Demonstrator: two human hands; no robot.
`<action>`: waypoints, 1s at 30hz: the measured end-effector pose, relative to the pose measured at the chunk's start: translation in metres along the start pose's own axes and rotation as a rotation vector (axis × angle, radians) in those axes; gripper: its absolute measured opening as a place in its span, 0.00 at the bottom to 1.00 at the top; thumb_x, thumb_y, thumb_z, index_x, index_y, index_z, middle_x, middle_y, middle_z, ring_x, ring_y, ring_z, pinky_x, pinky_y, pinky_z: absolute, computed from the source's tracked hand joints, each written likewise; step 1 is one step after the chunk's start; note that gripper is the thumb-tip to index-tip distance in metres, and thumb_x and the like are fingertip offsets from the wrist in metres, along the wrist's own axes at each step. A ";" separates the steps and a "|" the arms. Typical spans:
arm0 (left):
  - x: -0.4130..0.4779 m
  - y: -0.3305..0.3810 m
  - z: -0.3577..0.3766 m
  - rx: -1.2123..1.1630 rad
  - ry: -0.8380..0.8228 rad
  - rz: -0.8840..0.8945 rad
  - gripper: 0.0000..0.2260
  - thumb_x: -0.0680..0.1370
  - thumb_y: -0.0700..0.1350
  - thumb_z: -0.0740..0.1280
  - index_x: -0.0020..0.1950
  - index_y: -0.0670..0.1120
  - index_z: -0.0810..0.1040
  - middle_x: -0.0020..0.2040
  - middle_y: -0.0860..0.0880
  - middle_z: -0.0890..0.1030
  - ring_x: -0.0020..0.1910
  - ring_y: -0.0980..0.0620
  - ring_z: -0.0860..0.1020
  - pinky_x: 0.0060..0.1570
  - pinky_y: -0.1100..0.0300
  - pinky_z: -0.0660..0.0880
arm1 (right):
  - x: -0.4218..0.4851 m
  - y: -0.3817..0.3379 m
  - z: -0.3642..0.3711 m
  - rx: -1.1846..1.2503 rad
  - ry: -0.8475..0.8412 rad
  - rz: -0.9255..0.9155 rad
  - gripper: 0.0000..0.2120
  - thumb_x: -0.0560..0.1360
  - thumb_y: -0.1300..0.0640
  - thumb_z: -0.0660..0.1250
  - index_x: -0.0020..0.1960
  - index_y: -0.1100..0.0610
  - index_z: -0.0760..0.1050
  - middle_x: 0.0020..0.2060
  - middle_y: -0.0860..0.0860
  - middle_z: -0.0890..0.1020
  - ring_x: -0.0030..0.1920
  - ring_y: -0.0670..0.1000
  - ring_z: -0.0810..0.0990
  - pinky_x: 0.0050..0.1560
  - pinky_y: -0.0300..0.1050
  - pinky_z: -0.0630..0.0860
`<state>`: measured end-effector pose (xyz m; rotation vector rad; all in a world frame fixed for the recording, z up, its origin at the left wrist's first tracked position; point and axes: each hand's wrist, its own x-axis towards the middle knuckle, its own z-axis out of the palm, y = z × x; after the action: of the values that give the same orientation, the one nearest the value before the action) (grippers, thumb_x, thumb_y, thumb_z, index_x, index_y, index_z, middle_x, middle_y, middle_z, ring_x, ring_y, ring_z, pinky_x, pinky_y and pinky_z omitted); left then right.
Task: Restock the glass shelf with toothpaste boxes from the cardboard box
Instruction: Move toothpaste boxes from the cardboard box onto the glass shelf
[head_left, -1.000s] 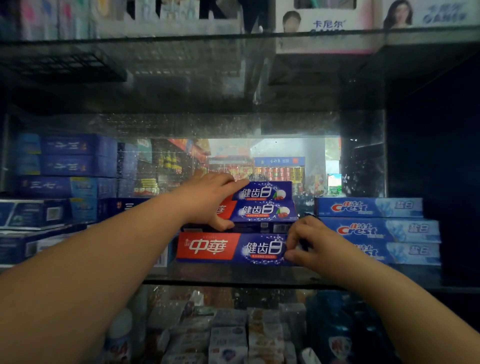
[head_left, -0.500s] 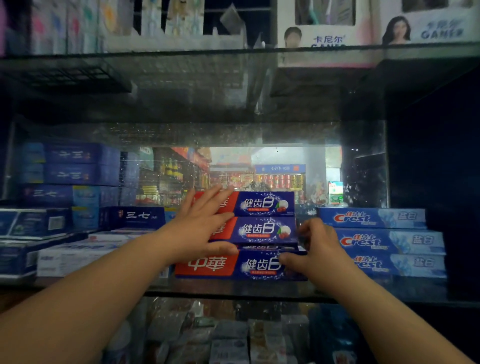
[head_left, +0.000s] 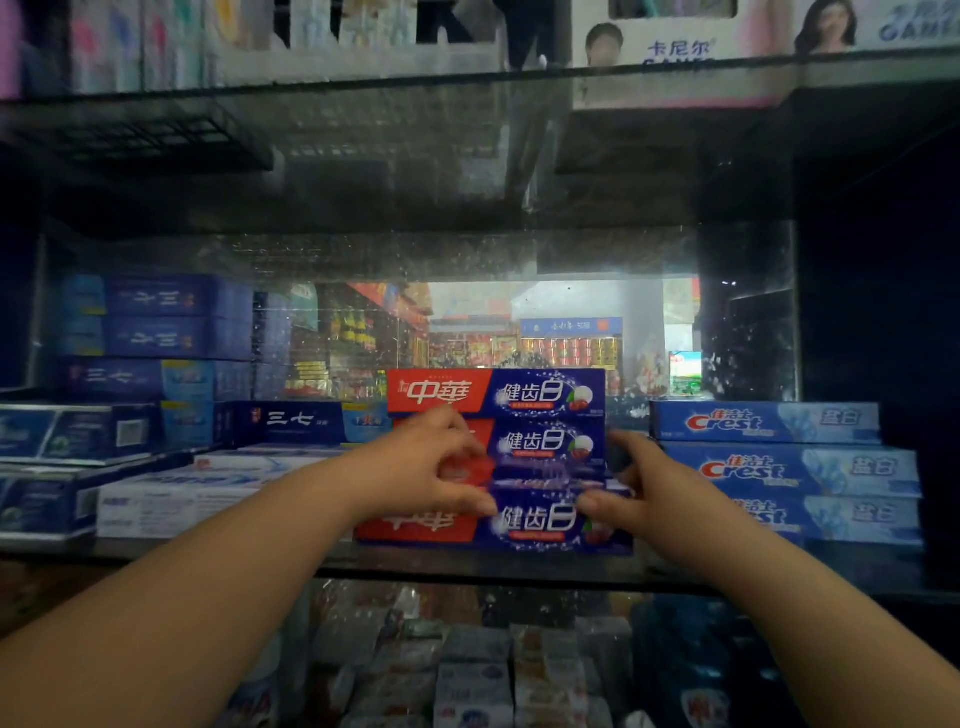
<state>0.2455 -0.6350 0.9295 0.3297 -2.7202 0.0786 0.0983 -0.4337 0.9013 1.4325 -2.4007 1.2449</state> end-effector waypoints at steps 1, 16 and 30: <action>-0.001 0.001 0.003 0.014 -0.053 0.012 0.37 0.67 0.67 0.68 0.72 0.54 0.66 0.68 0.57 0.63 0.67 0.56 0.66 0.66 0.64 0.63 | 0.000 0.000 0.000 -0.001 -0.015 -0.008 0.34 0.73 0.46 0.70 0.74 0.47 0.57 0.44 0.34 0.70 0.51 0.44 0.73 0.51 0.41 0.72; -0.013 -0.006 -0.009 0.496 -0.223 -0.276 0.35 0.68 0.72 0.64 0.70 0.56 0.68 0.65 0.53 0.76 0.63 0.49 0.73 0.66 0.52 0.67 | 0.002 -0.001 0.008 -0.269 0.019 0.090 0.27 0.78 0.45 0.63 0.73 0.51 0.58 0.64 0.53 0.76 0.60 0.54 0.76 0.53 0.45 0.73; -0.024 -0.027 -0.028 -0.469 0.300 -0.549 0.37 0.68 0.74 0.58 0.68 0.50 0.70 0.66 0.48 0.75 0.59 0.49 0.75 0.56 0.53 0.72 | 0.015 -0.020 0.008 0.258 0.216 0.075 0.35 0.76 0.46 0.66 0.76 0.49 0.51 0.71 0.51 0.68 0.63 0.54 0.74 0.55 0.48 0.72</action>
<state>0.2836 -0.6528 0.9460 0.8241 -2.1774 -0.5990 0.1079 -0.4542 0.9151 1.1975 -2.2342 1.6851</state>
